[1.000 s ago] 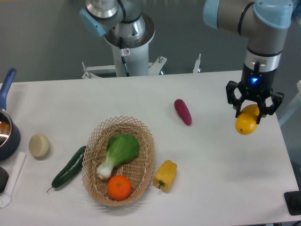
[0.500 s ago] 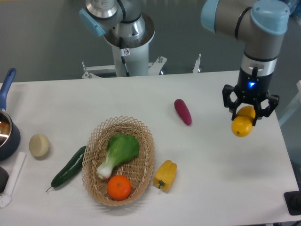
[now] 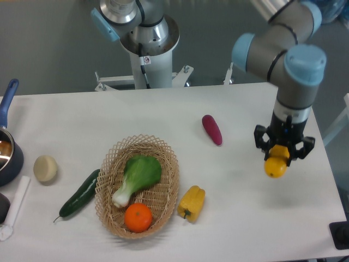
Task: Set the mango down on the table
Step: 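Lower the held yellow mango toward the table beside the gripper's position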
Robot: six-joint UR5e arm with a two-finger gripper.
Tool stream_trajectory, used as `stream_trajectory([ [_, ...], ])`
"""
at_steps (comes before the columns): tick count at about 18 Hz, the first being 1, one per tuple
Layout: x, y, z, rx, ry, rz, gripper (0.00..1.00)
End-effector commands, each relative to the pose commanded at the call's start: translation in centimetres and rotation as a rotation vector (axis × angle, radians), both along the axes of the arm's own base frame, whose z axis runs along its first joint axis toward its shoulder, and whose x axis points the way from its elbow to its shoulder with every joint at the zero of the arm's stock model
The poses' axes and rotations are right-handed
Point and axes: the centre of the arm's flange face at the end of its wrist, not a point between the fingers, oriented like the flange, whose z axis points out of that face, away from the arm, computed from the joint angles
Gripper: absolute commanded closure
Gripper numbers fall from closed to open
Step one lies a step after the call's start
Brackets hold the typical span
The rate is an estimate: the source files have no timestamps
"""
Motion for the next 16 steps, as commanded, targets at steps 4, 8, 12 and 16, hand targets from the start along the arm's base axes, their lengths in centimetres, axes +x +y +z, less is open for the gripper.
stream_trajectory([
  [4, -0.3, 2.3, -2.3, 0.019, 0.012, 0.027, 0.59],
  [8, -0.4, 5.2, -3.9, 0.02, 0.015, -0.012, 0.56],
  [12, -0.1, 6.2, -5.1, 0.014, 0.003, -0.025, 0.55],
  [16, 0.1, 6.6, -6.0, 0.011, -0.01, -0.032, 0.55],
])
